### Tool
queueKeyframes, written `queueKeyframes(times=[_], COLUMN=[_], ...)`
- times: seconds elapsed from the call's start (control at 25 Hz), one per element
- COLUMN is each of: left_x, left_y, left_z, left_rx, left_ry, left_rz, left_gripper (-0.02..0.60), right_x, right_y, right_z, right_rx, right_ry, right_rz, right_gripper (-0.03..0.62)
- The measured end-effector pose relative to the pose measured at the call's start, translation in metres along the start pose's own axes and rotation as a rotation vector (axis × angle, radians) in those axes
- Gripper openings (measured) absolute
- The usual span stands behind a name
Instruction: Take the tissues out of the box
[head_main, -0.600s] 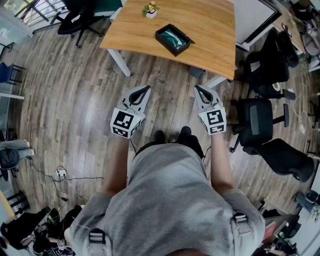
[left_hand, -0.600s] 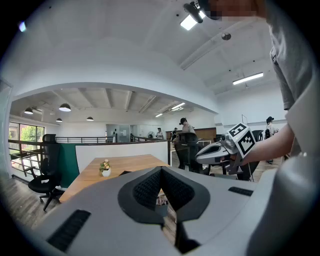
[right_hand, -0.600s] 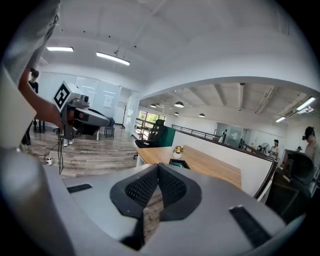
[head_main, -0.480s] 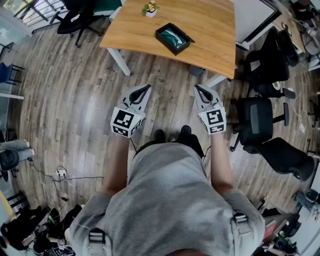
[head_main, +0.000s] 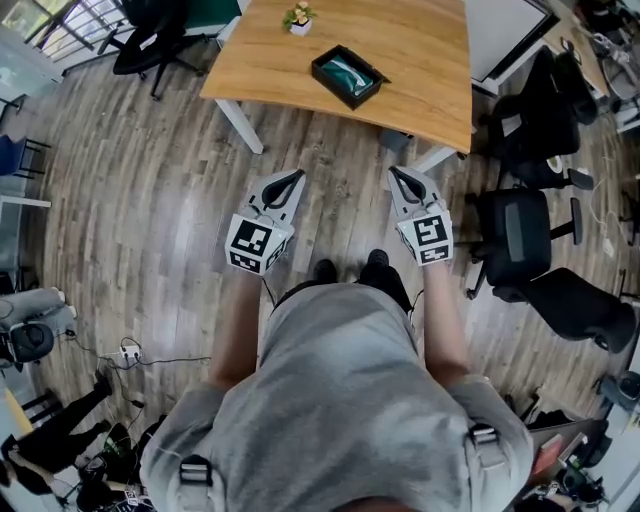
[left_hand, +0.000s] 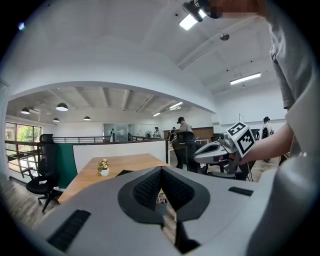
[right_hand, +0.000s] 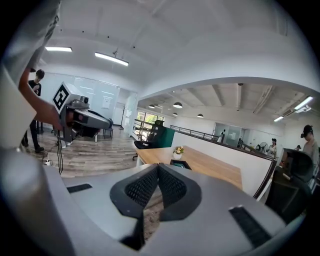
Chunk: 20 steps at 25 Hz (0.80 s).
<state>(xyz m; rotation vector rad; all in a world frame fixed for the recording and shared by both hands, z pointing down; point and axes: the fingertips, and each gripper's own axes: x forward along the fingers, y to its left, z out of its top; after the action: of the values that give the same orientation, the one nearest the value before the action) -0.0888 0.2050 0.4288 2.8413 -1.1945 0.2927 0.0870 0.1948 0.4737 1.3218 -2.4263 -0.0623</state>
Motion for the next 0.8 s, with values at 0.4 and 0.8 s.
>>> queueKeyframes(times=[0.4, 0.8], left_x=[0.001, -0.002], left_y=[0.001, -0.003], left_z=[0.001, -0.007], left_rx=[0.002, 0.013], left_ry=[-0.012, -0.004], left_rz=[-0.03, -0.066], left_gripper=[0.02, 0.023], right_x=[0.004, 0.007], right_y=[0.004, 0.015], right_z=[-0.002, -0.001], right_rx=[0.006, 0.005], right_ry=[0.007, 0.008], right_rz=[-0.015, -0.005], right_gripper=[0.005, 0.035])
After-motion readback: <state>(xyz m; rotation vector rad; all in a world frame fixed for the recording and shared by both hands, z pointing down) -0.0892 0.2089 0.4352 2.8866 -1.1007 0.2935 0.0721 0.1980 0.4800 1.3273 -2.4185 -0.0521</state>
